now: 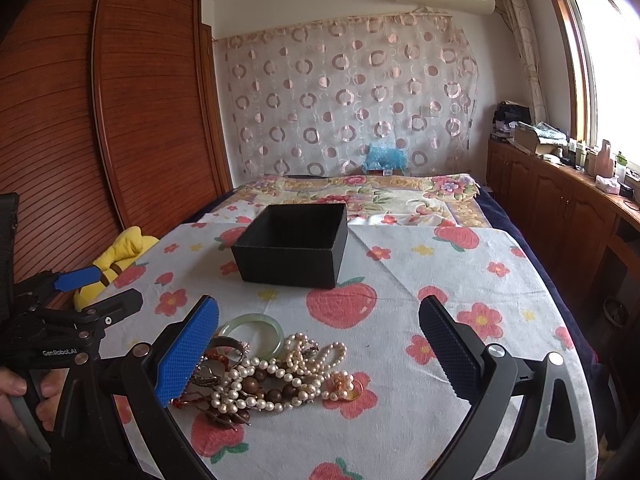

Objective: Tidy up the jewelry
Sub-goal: 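Lower the left tool onto the silver bangle and close on it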

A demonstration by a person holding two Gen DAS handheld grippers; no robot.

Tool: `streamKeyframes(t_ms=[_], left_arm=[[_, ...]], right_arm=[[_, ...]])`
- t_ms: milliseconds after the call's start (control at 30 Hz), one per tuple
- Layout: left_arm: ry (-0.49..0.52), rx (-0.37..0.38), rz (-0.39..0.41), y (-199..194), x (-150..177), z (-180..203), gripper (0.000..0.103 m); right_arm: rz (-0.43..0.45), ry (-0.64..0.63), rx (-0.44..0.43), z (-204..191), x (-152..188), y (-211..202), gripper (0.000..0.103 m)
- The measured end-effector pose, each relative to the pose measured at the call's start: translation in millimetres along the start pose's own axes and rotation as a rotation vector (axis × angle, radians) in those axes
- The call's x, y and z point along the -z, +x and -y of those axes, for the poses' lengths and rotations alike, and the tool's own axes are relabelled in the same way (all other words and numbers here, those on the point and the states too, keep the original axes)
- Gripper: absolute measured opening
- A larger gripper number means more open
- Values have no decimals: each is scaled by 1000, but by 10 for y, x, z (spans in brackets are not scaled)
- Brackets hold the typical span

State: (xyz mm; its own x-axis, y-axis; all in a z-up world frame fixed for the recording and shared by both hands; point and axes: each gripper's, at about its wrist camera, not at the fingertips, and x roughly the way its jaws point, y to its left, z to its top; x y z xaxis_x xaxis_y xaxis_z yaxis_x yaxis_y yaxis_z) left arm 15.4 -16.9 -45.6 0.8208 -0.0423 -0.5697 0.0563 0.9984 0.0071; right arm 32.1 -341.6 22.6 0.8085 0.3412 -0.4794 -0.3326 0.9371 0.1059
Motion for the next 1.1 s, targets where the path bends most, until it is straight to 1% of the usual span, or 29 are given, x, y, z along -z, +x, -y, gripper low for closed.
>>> streamKeyframes(t_ms=[233,433,467,500,533,600,633,700,800,833,900,967,1067,1100], left_arm=[[22,54,-72,235,35,-44,95],[31,119,-121,370,69,3,95],[31,134,-125,388,74,4,94],[32,146,-131,390,74,21,88],[35,155,-139,409,74,34,85],[39,179,-150,463,78,76,74],[36,197,-160,483,75,78,71],[29,228,-180,530,69,83,59],[46,246,-204,604,65,120,47],[49,255,-214,626,64,131,45],[48,272,-232,675,66,144,38],[51,286,-250,718,74,160,34],[65,300,-264,751,77,200,26],[69,303,-264,752,90,208,20]], right_arm=[[-27,-5,2,33,72,68,101],[-53,-11,6,77,162,126,101],[-57,-13,7,86,174,131,101],[-63,-14,7,101,191,139,101],[-65,-15,7,101,202,141,101],[-72,-17,7,108,223,154,101],[-76,-18,7,113,237,163,101],[-81,-22,6,100,256,173,101],[-93,-36,4,101,280,188,101],[-97,-40,5,89,282,185,101],[-105,-49,7,93,297,200,101],[-112,-52,6,101,307,213,99],[-125,-61,6,109,321,236,99],[-126,-64,5,106,327,238,98]])
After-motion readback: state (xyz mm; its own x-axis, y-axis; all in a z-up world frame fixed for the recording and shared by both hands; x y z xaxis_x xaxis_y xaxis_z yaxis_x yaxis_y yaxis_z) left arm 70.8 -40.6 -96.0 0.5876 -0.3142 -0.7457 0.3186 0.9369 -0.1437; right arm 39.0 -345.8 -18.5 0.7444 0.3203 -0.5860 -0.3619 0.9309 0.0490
